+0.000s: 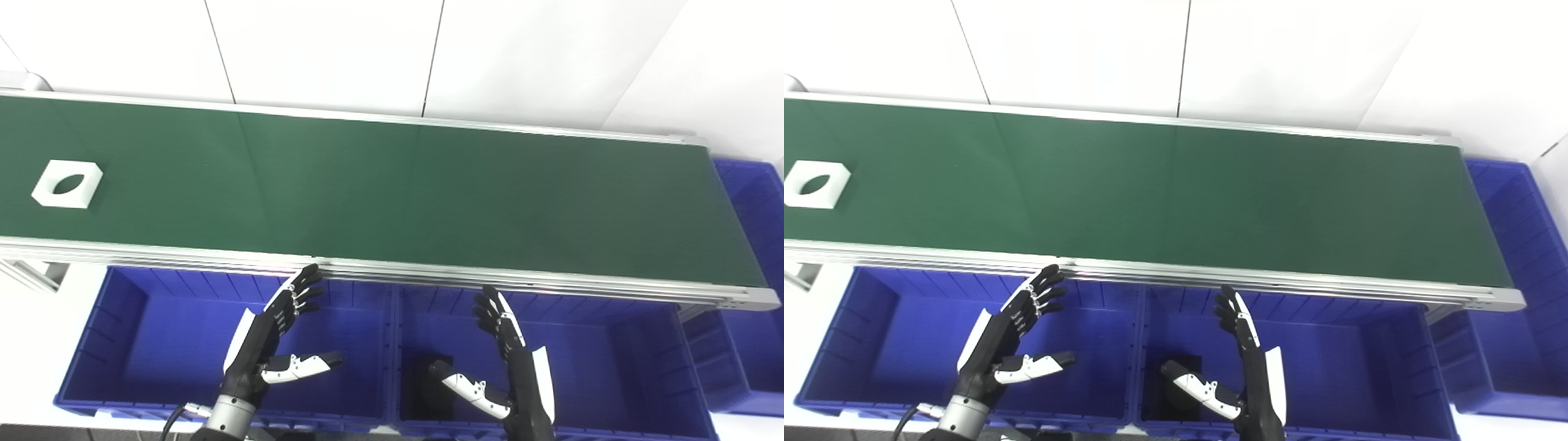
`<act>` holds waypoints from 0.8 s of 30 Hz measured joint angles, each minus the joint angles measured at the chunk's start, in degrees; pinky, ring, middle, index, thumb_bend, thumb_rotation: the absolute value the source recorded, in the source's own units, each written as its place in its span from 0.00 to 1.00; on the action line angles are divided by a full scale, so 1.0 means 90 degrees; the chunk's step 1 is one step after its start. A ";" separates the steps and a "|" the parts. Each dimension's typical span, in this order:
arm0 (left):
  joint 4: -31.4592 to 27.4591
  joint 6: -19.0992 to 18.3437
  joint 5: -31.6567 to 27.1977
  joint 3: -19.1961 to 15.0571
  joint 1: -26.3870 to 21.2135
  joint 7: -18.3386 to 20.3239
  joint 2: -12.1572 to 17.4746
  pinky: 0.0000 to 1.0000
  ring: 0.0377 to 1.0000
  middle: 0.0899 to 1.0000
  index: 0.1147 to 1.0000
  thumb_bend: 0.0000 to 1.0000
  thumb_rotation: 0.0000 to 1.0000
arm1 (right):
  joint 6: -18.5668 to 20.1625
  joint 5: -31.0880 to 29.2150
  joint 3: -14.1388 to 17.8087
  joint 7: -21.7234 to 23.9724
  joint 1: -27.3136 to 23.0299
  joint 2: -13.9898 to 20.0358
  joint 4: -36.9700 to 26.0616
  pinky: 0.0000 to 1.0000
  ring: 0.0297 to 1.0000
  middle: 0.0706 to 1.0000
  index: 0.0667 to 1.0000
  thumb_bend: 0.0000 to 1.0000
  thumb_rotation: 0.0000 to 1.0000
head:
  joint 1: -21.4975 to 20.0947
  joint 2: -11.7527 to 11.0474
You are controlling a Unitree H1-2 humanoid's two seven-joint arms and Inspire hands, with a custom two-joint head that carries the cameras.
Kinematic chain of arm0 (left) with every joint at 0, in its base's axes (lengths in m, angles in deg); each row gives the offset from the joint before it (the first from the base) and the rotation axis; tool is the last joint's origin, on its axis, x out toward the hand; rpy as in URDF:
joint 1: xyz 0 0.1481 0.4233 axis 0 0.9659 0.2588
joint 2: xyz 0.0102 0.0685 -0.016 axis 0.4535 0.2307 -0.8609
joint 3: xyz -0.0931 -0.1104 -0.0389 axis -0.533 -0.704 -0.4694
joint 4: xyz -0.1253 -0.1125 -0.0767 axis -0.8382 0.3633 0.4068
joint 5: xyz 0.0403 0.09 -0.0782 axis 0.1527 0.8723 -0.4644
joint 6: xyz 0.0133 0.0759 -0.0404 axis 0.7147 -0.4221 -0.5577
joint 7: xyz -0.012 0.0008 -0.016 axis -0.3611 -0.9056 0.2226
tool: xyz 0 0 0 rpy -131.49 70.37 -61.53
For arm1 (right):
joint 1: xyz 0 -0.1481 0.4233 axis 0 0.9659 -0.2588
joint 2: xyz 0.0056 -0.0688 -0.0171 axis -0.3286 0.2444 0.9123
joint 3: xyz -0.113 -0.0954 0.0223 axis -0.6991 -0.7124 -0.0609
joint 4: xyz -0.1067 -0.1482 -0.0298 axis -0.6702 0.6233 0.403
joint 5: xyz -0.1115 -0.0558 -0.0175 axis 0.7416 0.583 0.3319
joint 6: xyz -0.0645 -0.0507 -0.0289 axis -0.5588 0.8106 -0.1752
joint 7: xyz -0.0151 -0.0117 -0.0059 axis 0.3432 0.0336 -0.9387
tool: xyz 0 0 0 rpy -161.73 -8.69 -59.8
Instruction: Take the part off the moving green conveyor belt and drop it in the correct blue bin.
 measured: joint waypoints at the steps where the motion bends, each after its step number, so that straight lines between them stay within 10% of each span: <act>1: 0.0000 0.0000 0.0000 -0.0020 0.0000 0.0012 -0.0006 0.78 0.84 0.88 0.89 0.85 0.31 | 0.0000 0.0007 0.0006 0.0000 -0.0001 -0.0001 0.0000 0.82 0.84 0.87 0.92 0.77 0.39 | 0.0000 0.0000; 24: 0.0001 0.0000 0.0025 -0.0080 -0.0003 0.0181 -0.0056 0.77 0.83 0.87 0.89 0.84 0.30 | 0.0000 0.0050 0.0061 0.0021 -0.0016 -0.0026 0.0000 0.81 0.84 0.87 0.92 0.75 0.37 | 0.0020 0.0000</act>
